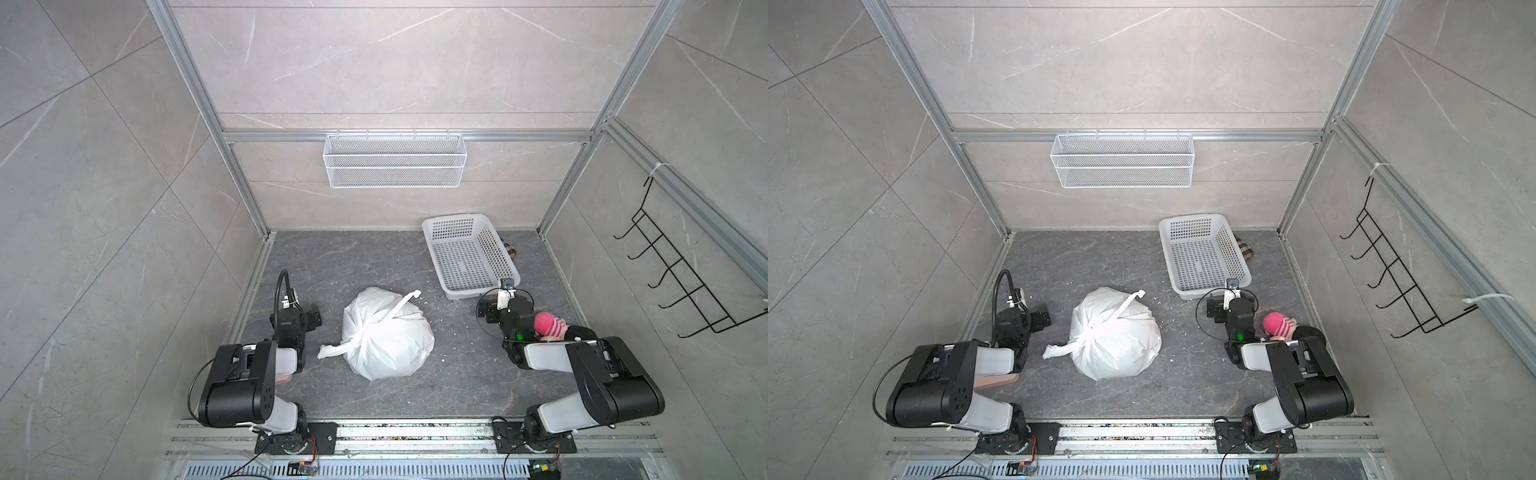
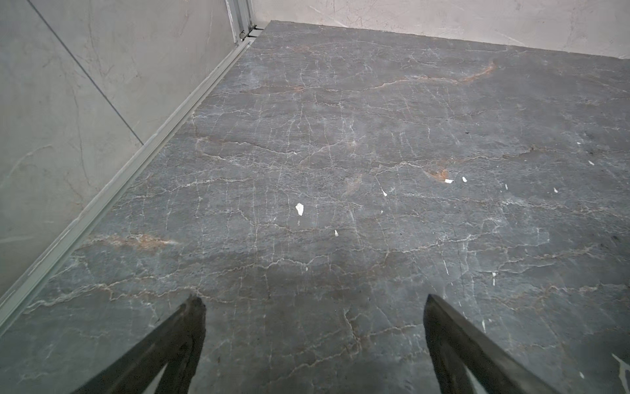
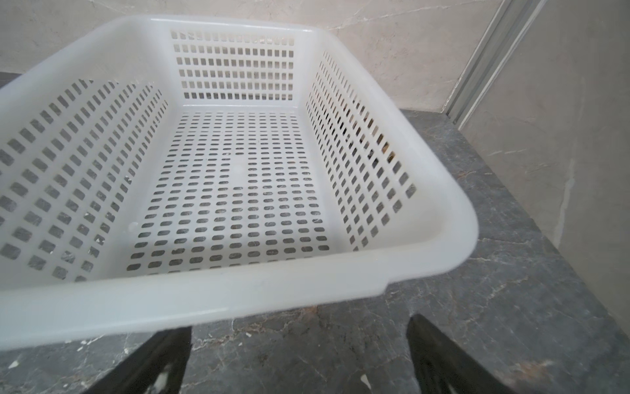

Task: Place the pineapple into a plastic bag & tie a knot
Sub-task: Reset both arms

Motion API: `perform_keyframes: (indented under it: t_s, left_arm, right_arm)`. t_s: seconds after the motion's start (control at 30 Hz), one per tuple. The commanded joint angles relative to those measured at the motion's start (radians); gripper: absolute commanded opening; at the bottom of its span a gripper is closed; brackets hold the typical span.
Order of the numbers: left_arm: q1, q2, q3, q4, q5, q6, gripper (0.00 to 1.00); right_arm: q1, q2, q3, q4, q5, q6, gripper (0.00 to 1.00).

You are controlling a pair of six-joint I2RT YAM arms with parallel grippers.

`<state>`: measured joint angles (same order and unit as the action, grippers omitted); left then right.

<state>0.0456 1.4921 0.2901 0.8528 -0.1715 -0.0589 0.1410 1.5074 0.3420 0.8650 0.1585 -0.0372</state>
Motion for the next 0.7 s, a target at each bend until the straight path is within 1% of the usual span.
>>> perform_keyframes:
  t_s: [0.0,0.07,0.67]
  left_arm:
    - [0.0,0.005,0.044,0.041,0.01,0.018,1.0]
    - [0.0,0.006,0.058,0.015,0.0,0.015,1.0]
    - [0.0,0.008,0.06,0.015,0.001,0.014,1.0]
  right_arm:
    - [-0.016,0.011,0.023,0.006,-0.05,0.03,0.99]
    - [-0.021,0.012,0.024,0.0,-0.056,0.034,0.99]
    - [-0.024,0.011,0.023,0.005,-0.057,0.03,0.99]
